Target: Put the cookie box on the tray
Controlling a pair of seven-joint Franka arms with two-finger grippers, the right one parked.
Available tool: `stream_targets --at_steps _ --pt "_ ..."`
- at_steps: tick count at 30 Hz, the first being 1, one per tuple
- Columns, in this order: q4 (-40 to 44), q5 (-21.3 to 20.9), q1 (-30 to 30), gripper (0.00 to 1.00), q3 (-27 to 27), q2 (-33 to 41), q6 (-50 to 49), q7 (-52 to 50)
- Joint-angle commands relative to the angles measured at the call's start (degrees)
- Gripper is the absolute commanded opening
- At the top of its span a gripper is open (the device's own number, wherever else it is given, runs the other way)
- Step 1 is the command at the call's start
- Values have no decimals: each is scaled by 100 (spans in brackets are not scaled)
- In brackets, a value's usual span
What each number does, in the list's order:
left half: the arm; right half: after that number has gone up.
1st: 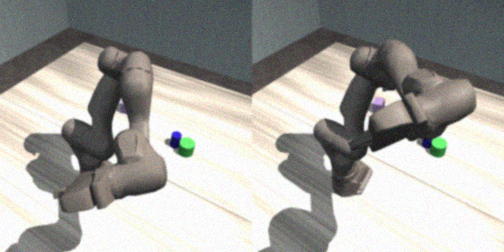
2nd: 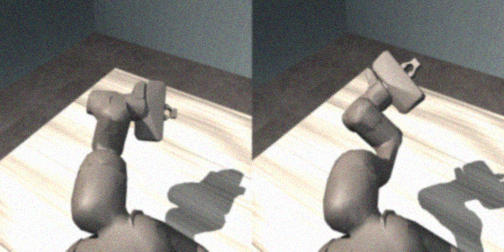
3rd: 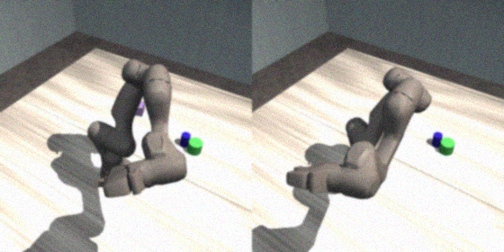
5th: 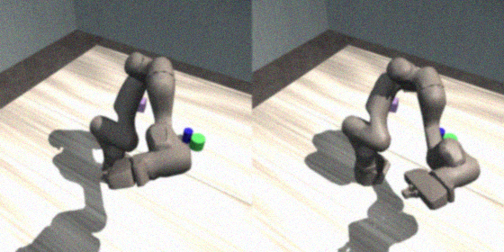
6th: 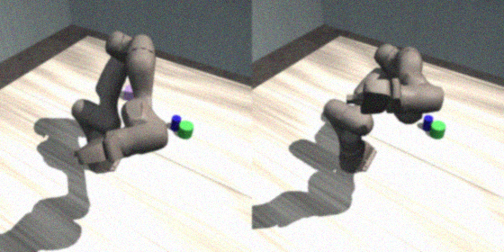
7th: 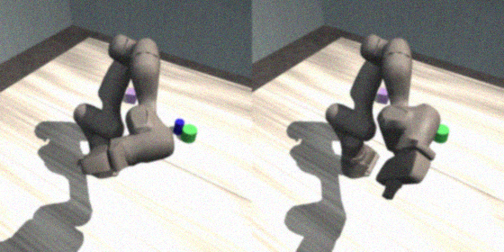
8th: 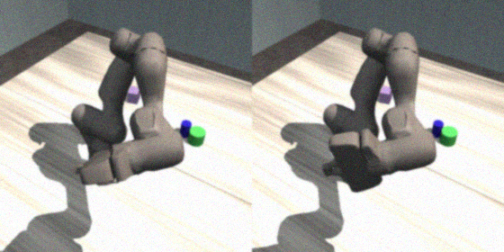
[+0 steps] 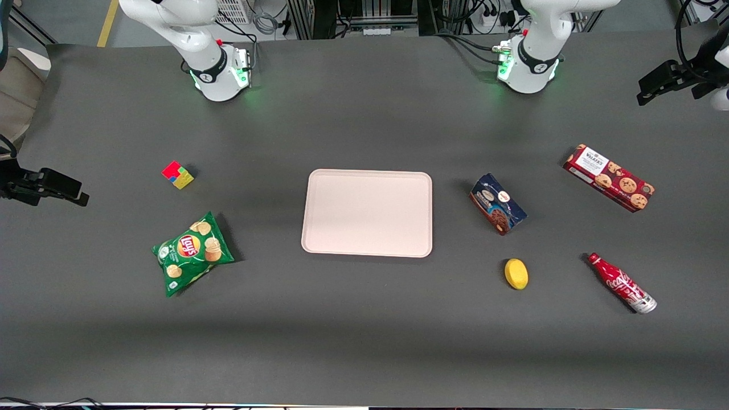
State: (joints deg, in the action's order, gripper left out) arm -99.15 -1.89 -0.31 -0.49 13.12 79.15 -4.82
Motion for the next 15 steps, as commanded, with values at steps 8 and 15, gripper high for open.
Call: stream_targets --at_steps 8,15 --pt "45 163 66 100 -205 314 -409 -598" --pt "-8 645 66 100 -654 420 -682 -1924"
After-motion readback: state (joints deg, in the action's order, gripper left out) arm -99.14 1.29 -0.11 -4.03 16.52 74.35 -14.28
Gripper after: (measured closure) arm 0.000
